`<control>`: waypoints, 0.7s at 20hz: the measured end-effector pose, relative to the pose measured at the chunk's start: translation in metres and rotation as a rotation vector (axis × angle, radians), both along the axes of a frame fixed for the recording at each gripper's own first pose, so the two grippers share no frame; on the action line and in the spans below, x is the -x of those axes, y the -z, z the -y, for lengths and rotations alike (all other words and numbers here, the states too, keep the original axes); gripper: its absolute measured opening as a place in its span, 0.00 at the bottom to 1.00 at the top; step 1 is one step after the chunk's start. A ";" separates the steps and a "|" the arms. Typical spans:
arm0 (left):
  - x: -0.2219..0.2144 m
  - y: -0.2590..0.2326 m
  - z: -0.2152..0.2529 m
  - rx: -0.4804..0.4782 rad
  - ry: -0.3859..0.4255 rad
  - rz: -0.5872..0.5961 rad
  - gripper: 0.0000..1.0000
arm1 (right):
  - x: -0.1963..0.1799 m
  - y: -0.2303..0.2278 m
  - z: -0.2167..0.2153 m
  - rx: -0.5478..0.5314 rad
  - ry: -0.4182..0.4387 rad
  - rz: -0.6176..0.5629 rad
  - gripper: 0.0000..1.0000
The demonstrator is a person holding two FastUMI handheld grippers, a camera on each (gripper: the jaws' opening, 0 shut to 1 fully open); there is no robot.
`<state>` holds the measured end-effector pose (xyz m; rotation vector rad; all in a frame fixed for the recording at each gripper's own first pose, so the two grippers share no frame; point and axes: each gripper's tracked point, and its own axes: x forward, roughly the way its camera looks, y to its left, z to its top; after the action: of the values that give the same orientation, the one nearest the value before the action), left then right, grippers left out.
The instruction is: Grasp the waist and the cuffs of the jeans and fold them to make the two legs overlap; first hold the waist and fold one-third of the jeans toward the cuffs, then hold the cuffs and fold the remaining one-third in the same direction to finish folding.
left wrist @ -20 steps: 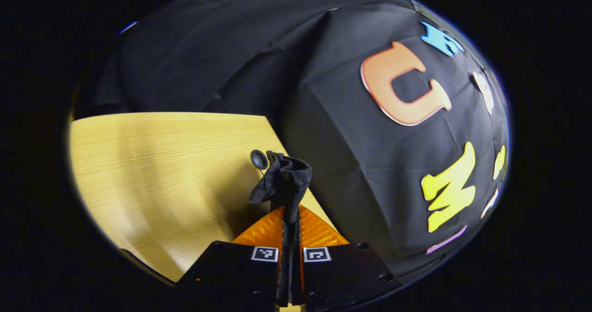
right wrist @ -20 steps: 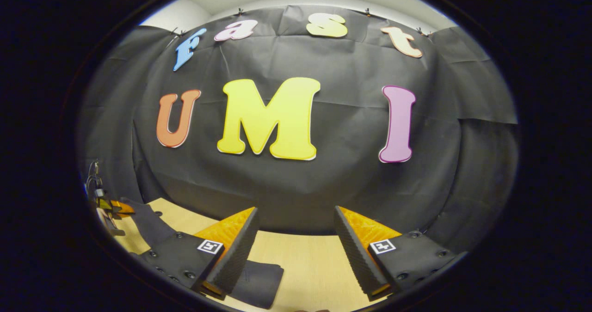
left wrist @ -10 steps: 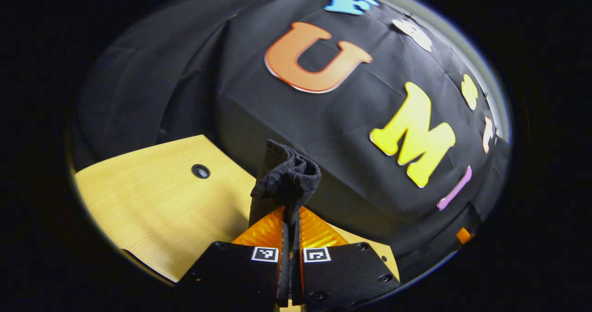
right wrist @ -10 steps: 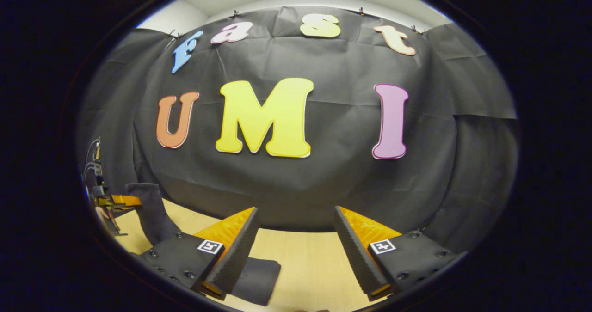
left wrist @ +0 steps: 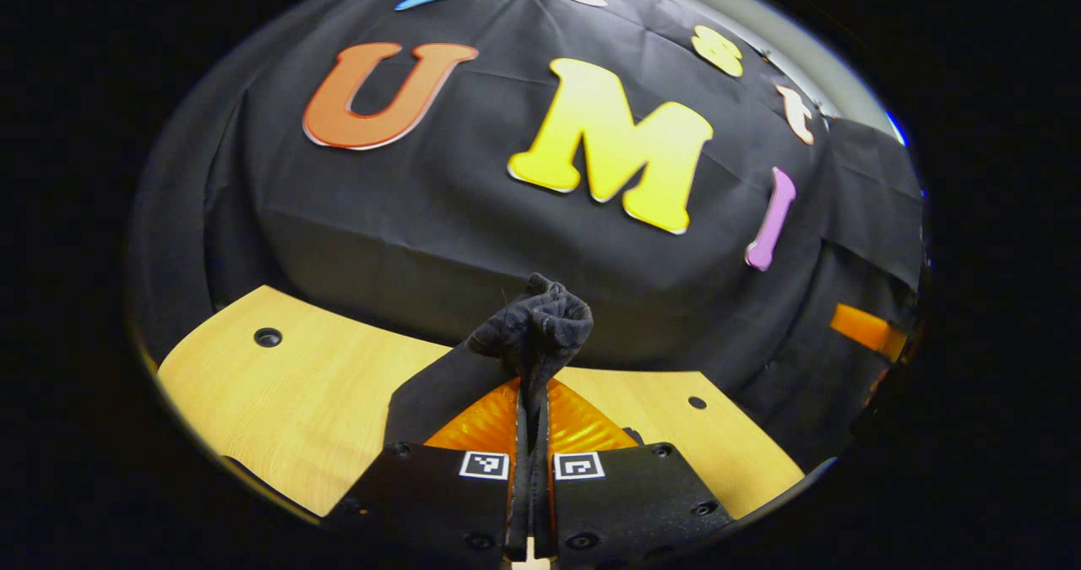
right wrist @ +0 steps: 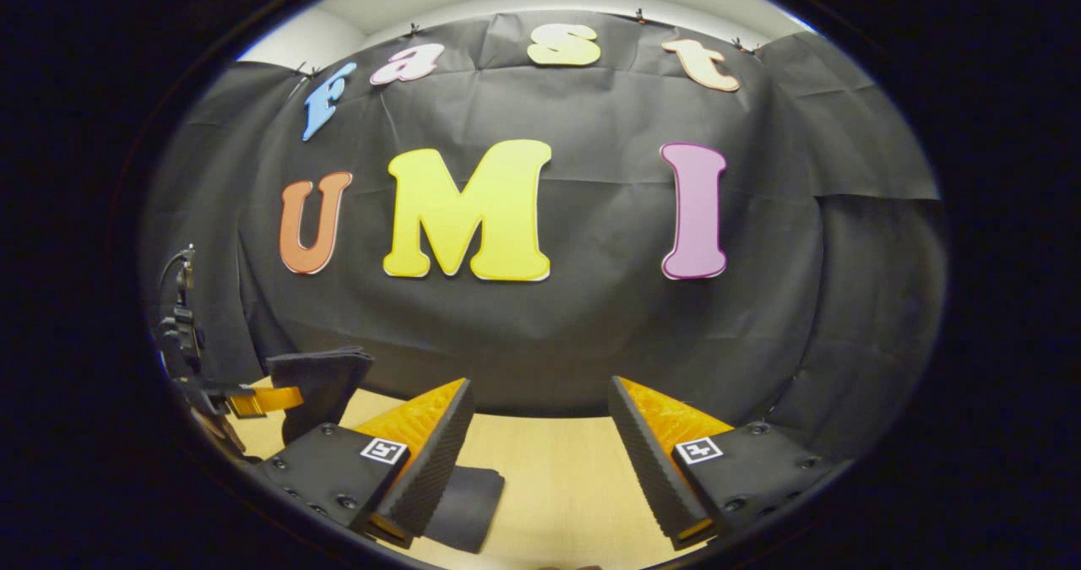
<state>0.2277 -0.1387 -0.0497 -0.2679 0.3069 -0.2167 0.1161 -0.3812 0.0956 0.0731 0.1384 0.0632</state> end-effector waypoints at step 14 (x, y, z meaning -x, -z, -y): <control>0.048 0.134 0.098 -0.628 0.377 -0.033 0.06 | -0.004 0.021 0.032 -0.046 0.015 -0.032 0.99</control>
<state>0.1801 -0.2371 -0.1833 0.4130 0.4412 -0.4734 0.1199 -0.4132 0.0742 0.1211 0.1687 0.0503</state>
